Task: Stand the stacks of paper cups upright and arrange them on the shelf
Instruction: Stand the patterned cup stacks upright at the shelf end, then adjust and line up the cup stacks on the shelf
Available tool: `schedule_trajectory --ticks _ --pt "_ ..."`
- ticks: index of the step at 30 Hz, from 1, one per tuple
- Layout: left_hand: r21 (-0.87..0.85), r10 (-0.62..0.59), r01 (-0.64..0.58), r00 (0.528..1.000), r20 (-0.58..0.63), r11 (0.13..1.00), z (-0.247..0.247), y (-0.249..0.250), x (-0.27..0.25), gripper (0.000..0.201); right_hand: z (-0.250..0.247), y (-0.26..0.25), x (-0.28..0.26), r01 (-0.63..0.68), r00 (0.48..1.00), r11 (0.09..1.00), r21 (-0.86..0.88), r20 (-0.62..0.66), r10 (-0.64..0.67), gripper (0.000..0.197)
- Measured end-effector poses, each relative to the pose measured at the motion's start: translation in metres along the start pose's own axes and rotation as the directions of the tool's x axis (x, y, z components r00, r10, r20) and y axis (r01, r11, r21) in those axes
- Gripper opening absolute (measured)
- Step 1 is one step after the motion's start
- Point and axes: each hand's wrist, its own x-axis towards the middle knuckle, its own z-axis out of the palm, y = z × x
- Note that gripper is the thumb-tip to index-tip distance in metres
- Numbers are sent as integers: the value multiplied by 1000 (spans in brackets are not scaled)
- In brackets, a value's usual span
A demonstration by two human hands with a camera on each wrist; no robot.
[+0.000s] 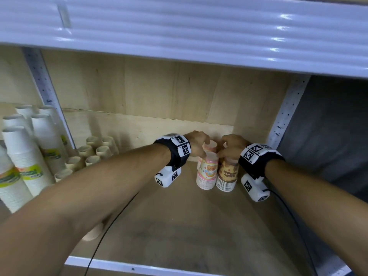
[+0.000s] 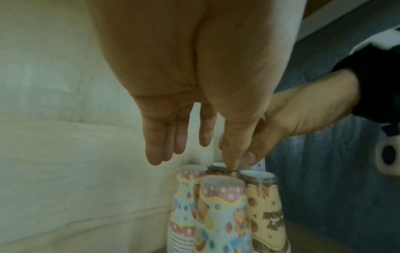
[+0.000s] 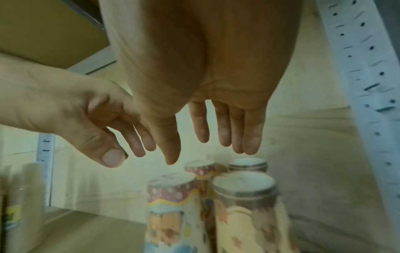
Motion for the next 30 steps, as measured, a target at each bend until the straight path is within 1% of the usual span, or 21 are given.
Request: schedule_trajectory --ticks 4,9,13,15,18,22,26,28,30 --pt "6 -93 93 996 -15 996 -30 -22 -25 61 -2 -35 -3 47 999 998 -43 29 -46 57" --pt "29 -215 216 976 -19 976 -63 -62 -71 54 3 -100 -9 162 986 986 -51 43 -159 55" --pt "67 -302 303 953 -23 951 -85 -97 -119 51 14 -159 -18 277 959 959 -64 86 -271 51" --pt "76 -346 347 938 -24 935 -95 -114 -146 51 19 -189 -24 326 940 944 -59 131 -316 49" --pt "58 -418 416 908 22 907 -108 -139 -183 52 27 -230 -37 406 902 913 -48 180 -392 44" --pt "32 -447 447 887 116 894 -115 -165 -227 39 46 -276 -57 488 838 872 27 264 -477 33" --pt "24 -473 475 869 147 880 -110 -180 -258 37 65 -302 -76 548 758 832 86 371 -537 42" --pt "19 -478 483 860 178 875 -104 -185 -268 37 74 -310 -86 564 740 822 81 392 -546 44" --pt "9 -478 488 852 212 873 -94 -189 -274 32 82 -316 -93 568 738 820 71 398 -545 43"
